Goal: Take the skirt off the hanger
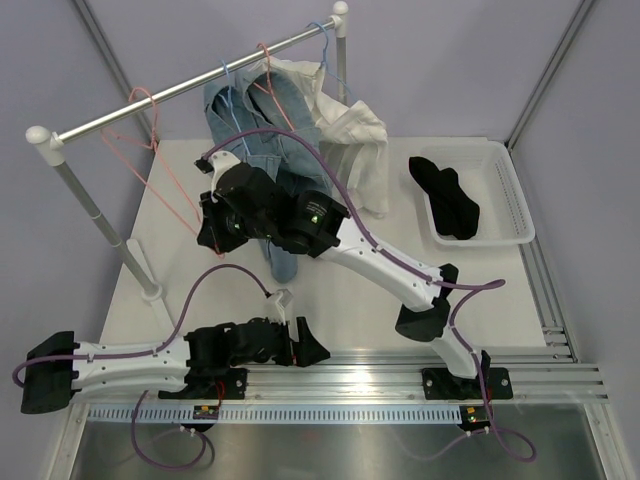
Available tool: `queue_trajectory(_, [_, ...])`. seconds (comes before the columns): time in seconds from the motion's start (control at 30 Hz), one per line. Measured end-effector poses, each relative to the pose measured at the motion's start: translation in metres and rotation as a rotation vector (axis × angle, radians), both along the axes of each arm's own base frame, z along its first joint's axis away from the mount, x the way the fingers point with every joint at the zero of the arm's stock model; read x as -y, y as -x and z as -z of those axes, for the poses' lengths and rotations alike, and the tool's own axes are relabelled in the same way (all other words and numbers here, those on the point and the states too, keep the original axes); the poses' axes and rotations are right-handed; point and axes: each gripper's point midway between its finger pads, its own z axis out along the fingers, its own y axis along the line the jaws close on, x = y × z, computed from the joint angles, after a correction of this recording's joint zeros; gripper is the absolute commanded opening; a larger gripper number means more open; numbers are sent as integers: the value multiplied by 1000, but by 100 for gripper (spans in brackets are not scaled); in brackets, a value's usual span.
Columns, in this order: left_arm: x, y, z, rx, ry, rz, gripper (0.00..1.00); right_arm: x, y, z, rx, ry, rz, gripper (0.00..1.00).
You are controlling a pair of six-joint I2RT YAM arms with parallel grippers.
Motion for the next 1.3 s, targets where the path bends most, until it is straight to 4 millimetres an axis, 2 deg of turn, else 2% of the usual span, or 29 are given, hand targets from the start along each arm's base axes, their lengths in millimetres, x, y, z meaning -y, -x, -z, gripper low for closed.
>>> queue_trajectory(0.4, [2,2,2,-6,4,10,99,-22,-7,4,-25,-57,-23,0])
queue_trajectory(0.63, [-1,3,8,-9,-8,10,99,-31,-4,21,-65,-42,-43,4])
queue_trajectory(0.73, [-1,2,10,-10,-12,11,99,-32,-3,22,-73,-43,-49,17])
queue_trajectory(0.77, [0,3,10,-11,-14,11,99,-32,-3,22,-74,-43,-48,27])
queue_trajectory(0.8, [0,3,11,-13,-16,12,99,-32,-2,22,-74,-44,-48,44])
queue_trajectory(0.93, [0,3,13,-16,-25,14,99,-32,-2,22,-61,-39,-51,64])
queue_trajectory(1.03, [0,4,14,-18,-24,17,99,-25,-7,24,-43,-16,-22,66])
queue_trajectory(1.13, [0,4,14,-19,-24,19,99,-9,-13,17,-25,-3,12,67])
queue_trajectory(1.2, [0,4,14,-20,-23,20,99,6,-22,4,-2,-11,44,68])
queue_trajectory(1.3, [0,4,13,-20,-23,21,99,41,-48,-29,47,-47,121,68])
